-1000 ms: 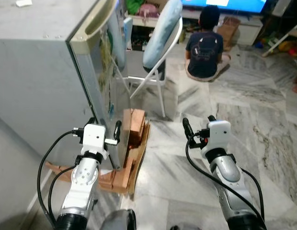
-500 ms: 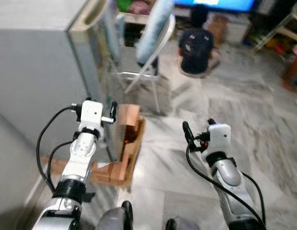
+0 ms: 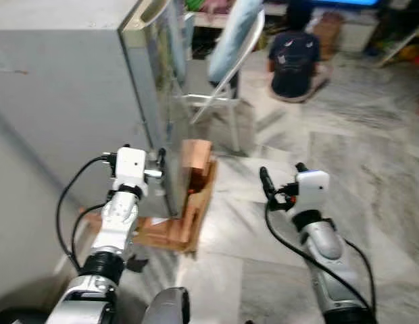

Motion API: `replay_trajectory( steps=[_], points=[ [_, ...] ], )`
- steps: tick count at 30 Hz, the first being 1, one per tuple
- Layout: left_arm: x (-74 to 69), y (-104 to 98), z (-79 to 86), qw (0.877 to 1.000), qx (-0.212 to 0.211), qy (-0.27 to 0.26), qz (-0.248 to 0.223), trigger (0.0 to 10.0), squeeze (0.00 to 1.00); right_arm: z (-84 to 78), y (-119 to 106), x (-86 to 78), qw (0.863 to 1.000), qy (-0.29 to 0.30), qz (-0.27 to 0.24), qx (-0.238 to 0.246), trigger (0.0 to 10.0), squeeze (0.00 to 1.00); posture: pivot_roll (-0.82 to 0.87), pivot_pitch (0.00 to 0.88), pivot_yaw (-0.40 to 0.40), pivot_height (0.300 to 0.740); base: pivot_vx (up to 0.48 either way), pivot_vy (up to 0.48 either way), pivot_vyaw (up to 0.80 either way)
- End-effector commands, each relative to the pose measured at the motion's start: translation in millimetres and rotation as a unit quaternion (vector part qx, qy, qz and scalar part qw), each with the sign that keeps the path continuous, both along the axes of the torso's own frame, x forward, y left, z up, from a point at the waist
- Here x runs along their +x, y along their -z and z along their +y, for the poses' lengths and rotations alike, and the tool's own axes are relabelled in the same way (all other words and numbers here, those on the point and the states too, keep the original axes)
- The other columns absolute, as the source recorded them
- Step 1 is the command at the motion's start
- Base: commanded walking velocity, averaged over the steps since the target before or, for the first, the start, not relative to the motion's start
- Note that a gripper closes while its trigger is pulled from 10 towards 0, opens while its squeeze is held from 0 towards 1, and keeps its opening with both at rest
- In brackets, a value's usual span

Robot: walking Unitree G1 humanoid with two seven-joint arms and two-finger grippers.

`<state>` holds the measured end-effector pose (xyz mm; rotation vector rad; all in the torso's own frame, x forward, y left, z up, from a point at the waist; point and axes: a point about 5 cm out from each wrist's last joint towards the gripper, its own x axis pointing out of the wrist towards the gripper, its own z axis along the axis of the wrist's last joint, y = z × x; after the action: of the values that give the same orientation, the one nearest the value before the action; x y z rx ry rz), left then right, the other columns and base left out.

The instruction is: Restocking fridge

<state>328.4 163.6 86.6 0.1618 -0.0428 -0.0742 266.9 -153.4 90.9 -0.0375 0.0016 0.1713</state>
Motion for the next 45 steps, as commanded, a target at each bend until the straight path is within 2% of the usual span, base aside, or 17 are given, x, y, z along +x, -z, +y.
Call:
replay_trajectory(
  steps=[1, 7, 17, 25, 29, 31, 36, 45],
  points=[
    [-1.9, -1.0, -4.3, 1.000, -0.001, 0.012, -0.008, 10.0, 0.00, -3.7, -2.6, 0.8, 1.000, 0.002, -0.003, -0.001, 10.0, 0.00, 0.08, 0.074, -0.008, 0.740, 0.251, 0.000, 0.00],
    [-9.3, 4.7, -4.5, 1.000, -0.005, 0.019, -0.007, 10.0, 0.00, -1.7, -2.2, 2.0, 1.000, -0.001, -0.003, 0.001, 10.0, 0.00, 0.08, 0.072, -0.009, 0.740, 0.284, 0.000, 0.00],
    [-12.5, 6.5, -7.5, 1.000, -0.012, 0.019, -0.007, 10.0, 0.00, -0.2, -1.4, 2.6, 1.000, -0.004, -0.002, 0.000, 10.0, 0.00, 0.08, 0.072, -0.008, 0.740, 0.311, 0.000, 0.00],
    [-13.8, 6.7, -1.1, 1.000, -0.011, -0.012, -0.011, 10.0, 0.00, -0.8, -0.4, 2.2, 1.000, -0.004, -0.001, -0.003, 10.0, 0.00, 0.08, 0.071, -0.006, 0.740, 0.000, 0.000, 0.00],
    [-14.9, 7.9, 7.7, 0.999, -0.032, -0.044, -0.006, 10.0, 0.00, -0.3, 0.2, 2.2, 1.000, -0.007, 0.000, -0.002, 10.0, 0.00, 0.09, 0.071, -0.006, 0.740, 0.000, 0.000, 0.00],
    [-13.1, 6.5, 12.8, 0.997, -0.043, -0.065, -0.006, 10.0, 0.00, 0.4, 0.4, 2.3, 1.000, -0.008, 0.001, -0.002, 10.0, 0.00, 0.09, 0.071, -0.006, 0.740, 0.000, 0.000, 0.00],
    [-6.7, -0.3, 16.6, 0.997, -0.039, -0.072, -0.013, 10.0, 0.00, 1.0, 0.2, 2.5, 1.000, -0.011, 0.001, -0.002, 10.0, 0.00, 0.09, 0.072, -0.009, 0.740, 0.000, 0.000, 0.00],
    [4.2, -7.8, 9.6, 0.998, -0.038, -0.040, -0.014, 10.0, 0.00, 0.0, -0.2, 3.4, 1.000, -0.009, 0.000, -0.002, 10.0, 0.00, 0.08, 0.076, -0.004, 0.740, 0.000, 0.000, 0.00]
  ],
)
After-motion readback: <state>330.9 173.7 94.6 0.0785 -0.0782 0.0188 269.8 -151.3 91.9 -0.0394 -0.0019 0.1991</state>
